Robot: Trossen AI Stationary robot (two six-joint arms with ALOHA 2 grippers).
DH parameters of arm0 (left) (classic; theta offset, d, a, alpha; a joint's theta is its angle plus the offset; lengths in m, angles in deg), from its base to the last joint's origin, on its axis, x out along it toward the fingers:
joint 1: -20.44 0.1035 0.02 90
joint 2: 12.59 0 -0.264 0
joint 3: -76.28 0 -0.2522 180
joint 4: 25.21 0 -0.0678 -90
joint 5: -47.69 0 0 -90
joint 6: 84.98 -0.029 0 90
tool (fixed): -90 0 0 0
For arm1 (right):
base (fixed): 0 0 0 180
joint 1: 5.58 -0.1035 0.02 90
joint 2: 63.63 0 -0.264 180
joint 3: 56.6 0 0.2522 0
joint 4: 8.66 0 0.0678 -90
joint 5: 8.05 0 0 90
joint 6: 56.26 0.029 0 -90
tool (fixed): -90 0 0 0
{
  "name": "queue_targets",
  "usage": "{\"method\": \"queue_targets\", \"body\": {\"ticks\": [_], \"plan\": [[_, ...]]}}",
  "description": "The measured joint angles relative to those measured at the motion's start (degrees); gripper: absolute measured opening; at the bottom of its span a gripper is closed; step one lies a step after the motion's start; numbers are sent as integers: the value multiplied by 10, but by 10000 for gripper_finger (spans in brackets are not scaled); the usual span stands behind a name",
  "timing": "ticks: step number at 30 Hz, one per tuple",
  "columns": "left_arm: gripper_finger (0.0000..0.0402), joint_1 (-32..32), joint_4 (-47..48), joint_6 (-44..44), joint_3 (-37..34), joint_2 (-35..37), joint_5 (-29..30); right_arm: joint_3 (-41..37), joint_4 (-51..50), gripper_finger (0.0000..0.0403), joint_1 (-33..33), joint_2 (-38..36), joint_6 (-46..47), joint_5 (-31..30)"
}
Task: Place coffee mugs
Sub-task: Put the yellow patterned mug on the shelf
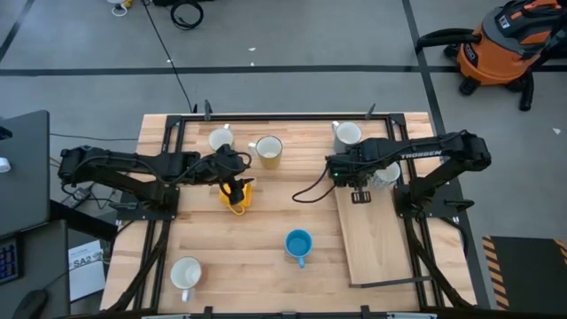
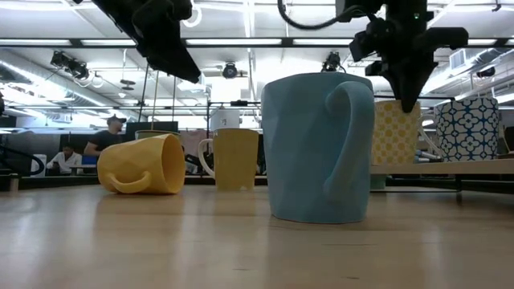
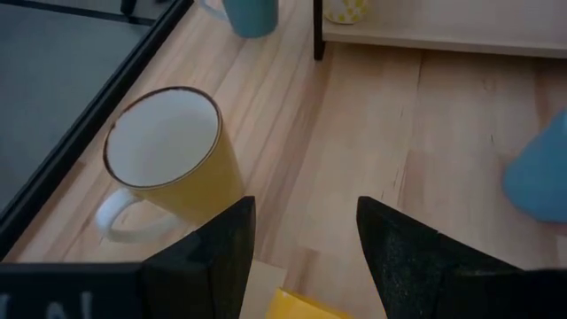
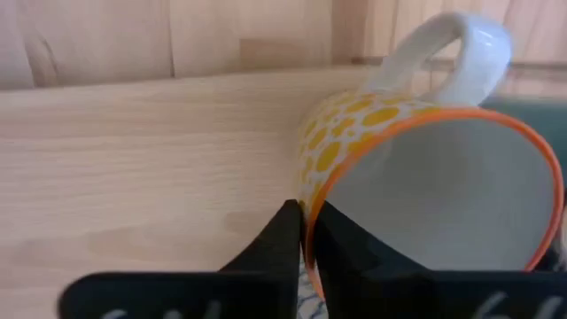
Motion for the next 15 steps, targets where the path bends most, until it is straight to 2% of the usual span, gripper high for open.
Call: {"method": "queue_targets", "body": {"ticks": [6,10,15], "plan": [[206,0,-3,0,0,0,0,0,-20,20,0,-4,64,27],[206,0,-3,0,0,0,0,0,-36,34,0,-11,103,53],[206,0,-4,0,0,0,0,0,-39,34,-1,-13,113,62]]}}
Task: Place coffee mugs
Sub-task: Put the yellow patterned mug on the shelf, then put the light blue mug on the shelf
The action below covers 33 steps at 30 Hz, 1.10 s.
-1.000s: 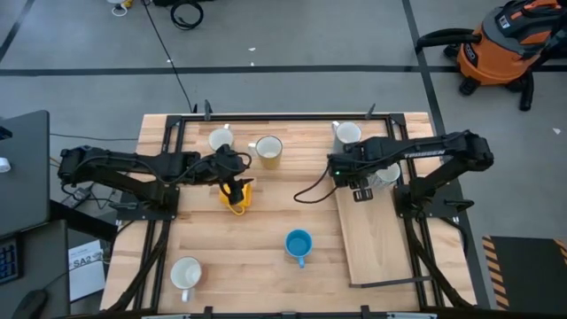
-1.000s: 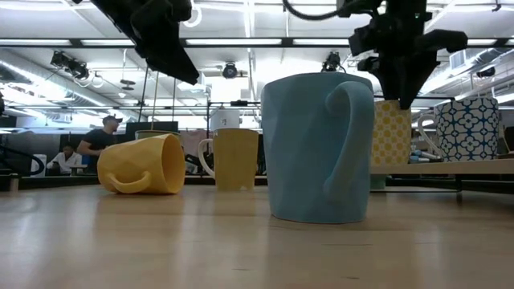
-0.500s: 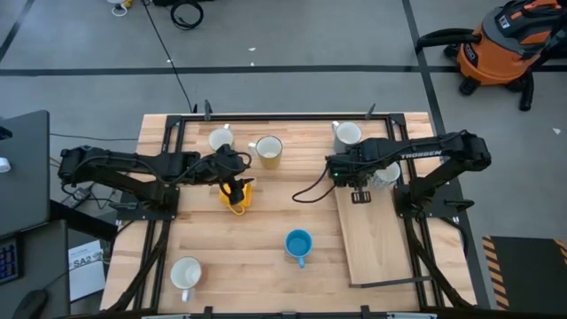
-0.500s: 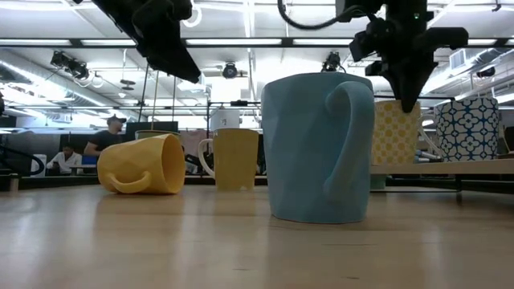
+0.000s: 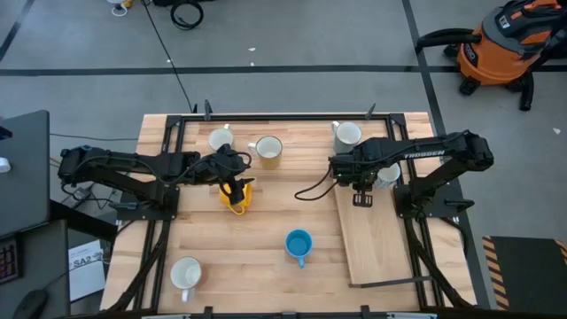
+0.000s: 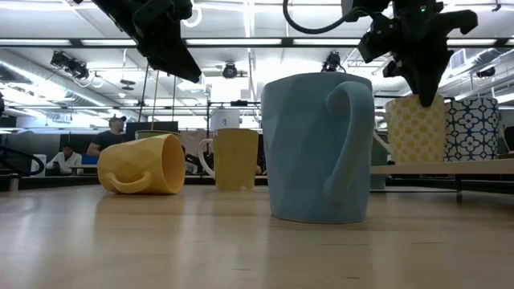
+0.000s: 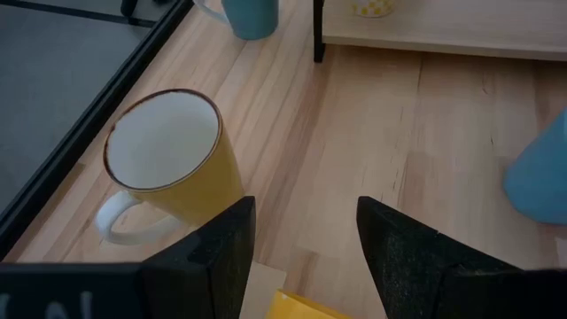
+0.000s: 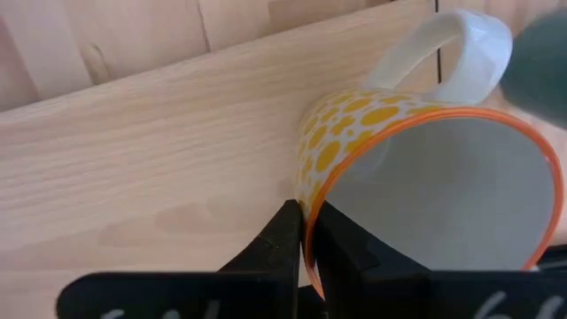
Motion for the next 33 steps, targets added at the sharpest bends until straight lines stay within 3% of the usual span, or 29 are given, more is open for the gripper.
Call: {"method": "queue_targets", "body": {"ticks": [9,21,33], "plan": [[206,0,0,0,0,0,0,0,5,42,0,0,-15,-33],[206,0,0,0,0,0,0,0,8,52,0,0,-15,-33],[206,0,0,0,0,0,0,0,8,132,0,0,-15,-33]]}}
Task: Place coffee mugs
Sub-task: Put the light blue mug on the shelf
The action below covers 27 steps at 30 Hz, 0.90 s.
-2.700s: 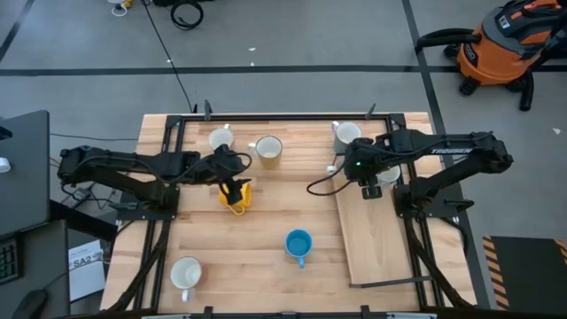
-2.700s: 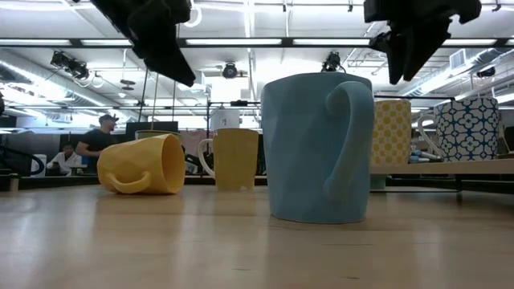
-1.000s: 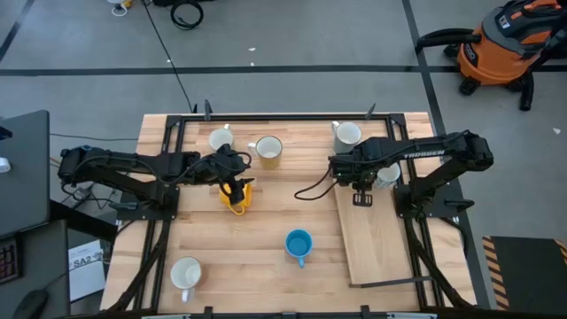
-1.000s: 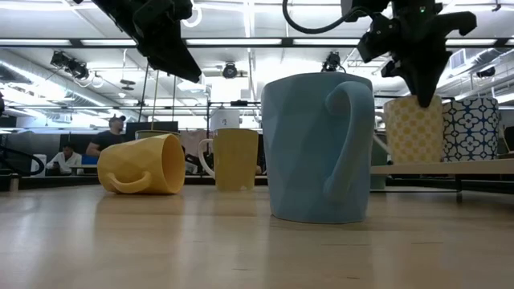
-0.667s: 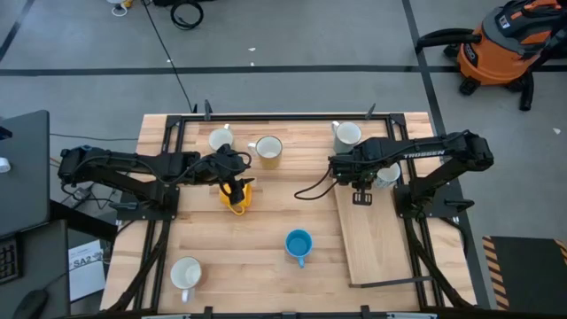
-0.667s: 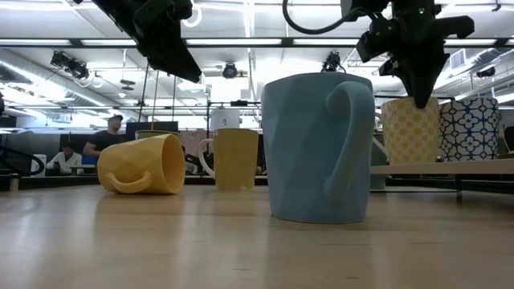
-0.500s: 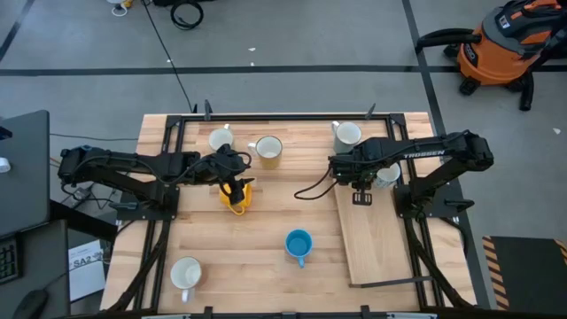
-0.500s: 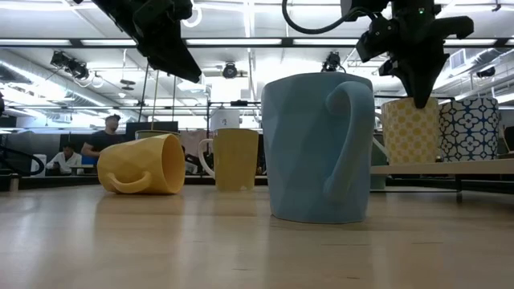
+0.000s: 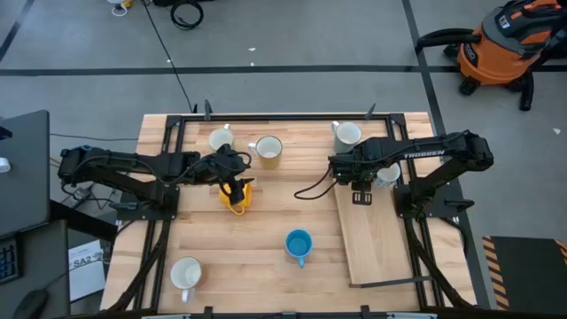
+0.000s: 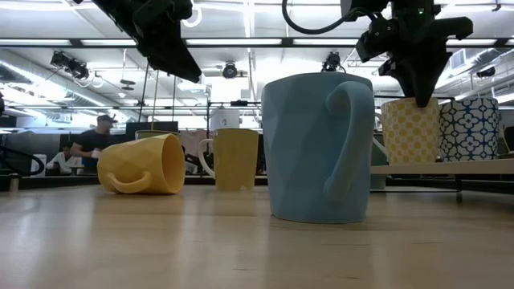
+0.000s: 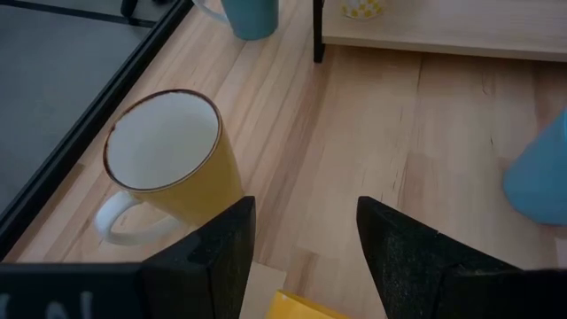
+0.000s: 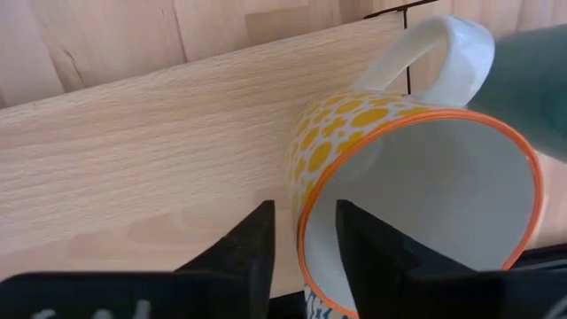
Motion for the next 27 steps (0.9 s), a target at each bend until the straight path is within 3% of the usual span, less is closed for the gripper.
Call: {"method": "queue_targets", "body": {"ticks": [12,27], "plan": [[206,0,0,0,0,0,0,5,-8,149,0,0,0,0],[206,0,0,1,0,0,0,134,-90,149,1,0,-46,-10]]}}
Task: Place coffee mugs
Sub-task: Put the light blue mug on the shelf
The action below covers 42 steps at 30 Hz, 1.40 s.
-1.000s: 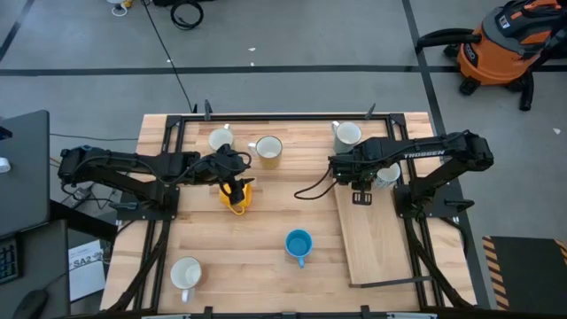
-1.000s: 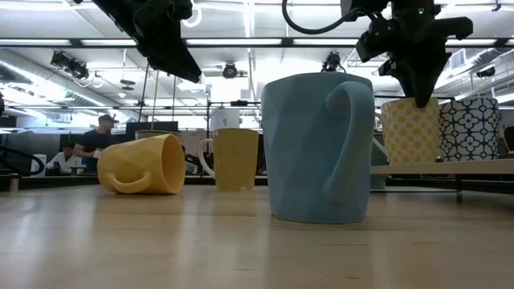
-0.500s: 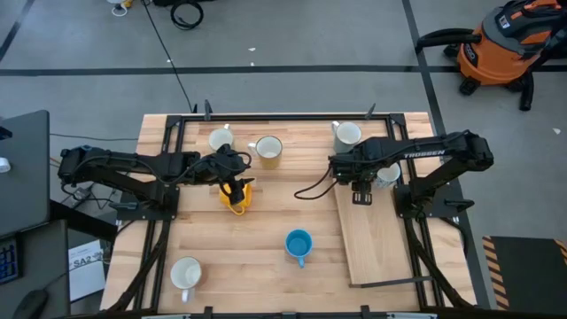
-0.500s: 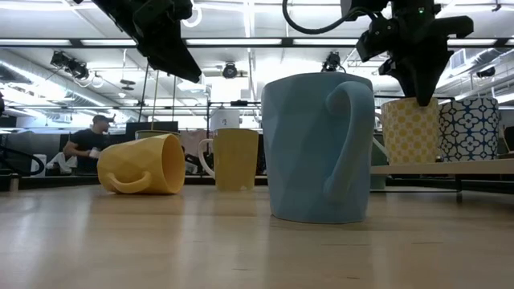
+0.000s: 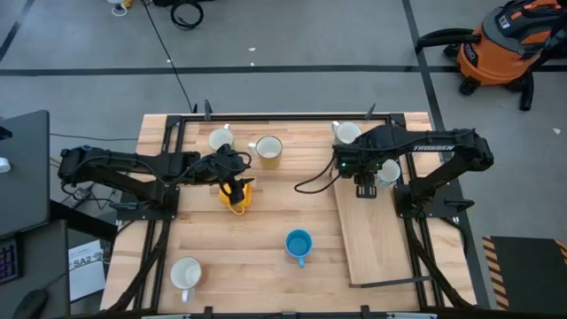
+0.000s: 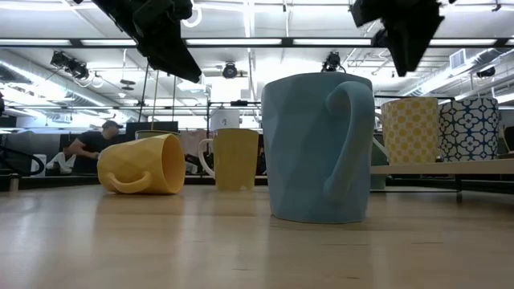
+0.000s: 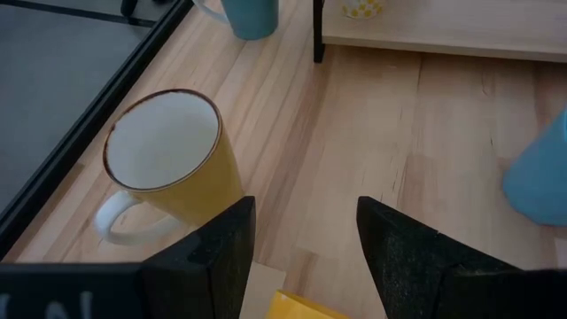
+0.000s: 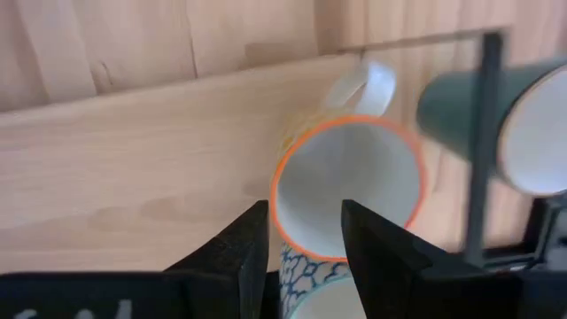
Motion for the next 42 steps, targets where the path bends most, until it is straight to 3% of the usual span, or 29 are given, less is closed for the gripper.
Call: {"method": "queue_targets", "body": {"ticks": [11,23,34,42], "plan": [[206,0,0,0,0,0,0,64,16,148,38,0,-20,-1],[206,0,0,1,0,0,0,67,179,148,99,0,-44,6],[206,0,0,16,0,0,0,66,280,148,77,1,-44,92],[206,0,0,16,0,0,0,66,323,148,12,1,-28,101]]}}
